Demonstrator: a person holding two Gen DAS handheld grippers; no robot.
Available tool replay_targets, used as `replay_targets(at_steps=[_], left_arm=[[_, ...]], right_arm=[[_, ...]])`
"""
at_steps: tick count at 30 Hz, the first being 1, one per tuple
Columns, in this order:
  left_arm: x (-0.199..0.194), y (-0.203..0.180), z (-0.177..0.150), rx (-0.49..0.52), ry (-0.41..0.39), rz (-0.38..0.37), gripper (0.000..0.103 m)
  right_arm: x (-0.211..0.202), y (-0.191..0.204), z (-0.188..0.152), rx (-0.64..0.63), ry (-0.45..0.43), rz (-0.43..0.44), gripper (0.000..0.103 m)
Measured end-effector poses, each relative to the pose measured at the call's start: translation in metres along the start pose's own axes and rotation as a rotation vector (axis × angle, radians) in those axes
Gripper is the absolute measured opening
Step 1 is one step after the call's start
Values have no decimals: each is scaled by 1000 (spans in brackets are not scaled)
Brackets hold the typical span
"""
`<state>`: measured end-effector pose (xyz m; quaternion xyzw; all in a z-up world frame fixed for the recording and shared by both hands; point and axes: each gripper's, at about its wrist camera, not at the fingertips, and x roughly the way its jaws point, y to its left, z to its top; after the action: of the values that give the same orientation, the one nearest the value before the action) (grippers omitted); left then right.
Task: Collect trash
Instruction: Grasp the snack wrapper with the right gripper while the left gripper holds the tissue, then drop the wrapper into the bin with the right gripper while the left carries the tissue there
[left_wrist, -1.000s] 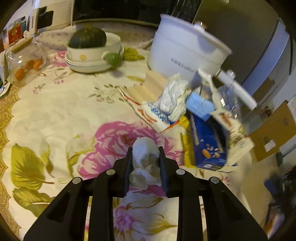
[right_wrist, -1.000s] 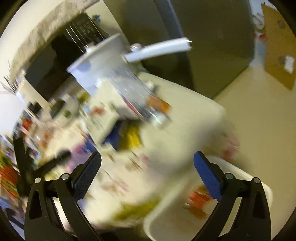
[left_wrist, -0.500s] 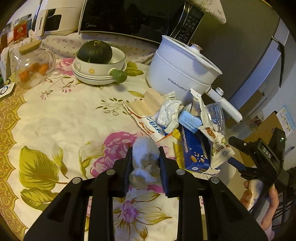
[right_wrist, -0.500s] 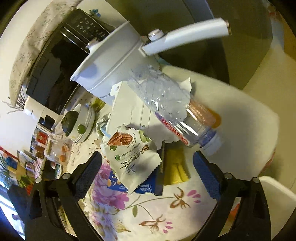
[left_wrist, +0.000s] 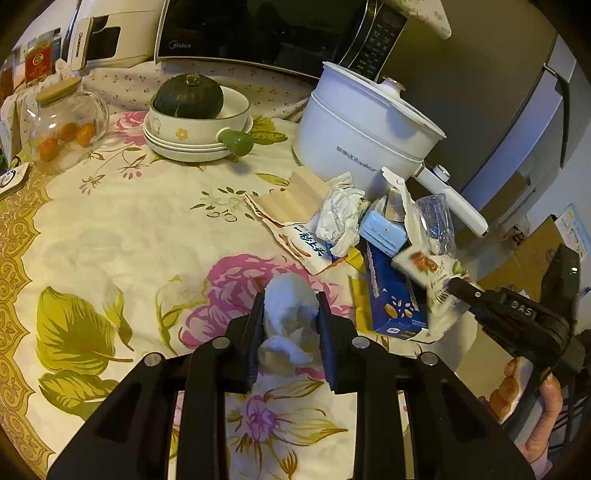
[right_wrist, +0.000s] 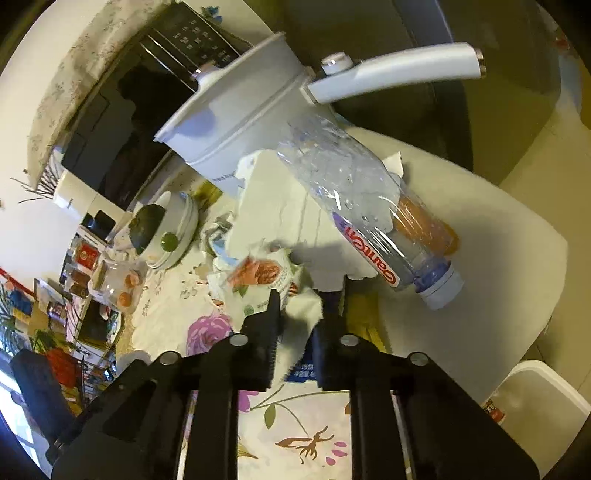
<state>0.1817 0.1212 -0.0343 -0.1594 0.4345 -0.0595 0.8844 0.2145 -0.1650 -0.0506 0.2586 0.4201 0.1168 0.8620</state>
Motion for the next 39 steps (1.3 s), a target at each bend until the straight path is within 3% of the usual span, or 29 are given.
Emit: replay_targets(at_steps=[7,14,26,29,31,33,37,39], left_arm=[[-2,-3,-1,5,-7,-14,27],[-7,-17,-5,29,-14,-53,27],[-5,-51,-21,98,6,-95,27],[-3,-58,-26,117,11,-99,27],[-2,-63,-29,130,15,-101,27],[-1,-68,-32,139,20,-109,27],[-1,-83,-36,163,23,-135,27],[-2,-93,-39,179,25,-154,27]], right_arm=[[-38,10,-2,-64,-90,-22,9],[-89,3,-23,-144,-157,-145,9],[-124,-50,-90,-204,-90,-358,11],[-123,-66,-107,-196,-32,-418,20],[-124,-75,-117,-180,-13,-441,50],[-128,-81,-125,-162,-16,-466,67],[-143,-88,-138,-145,-79,-528,88],[-154,-90,-141,-141,-136,-570,93]])
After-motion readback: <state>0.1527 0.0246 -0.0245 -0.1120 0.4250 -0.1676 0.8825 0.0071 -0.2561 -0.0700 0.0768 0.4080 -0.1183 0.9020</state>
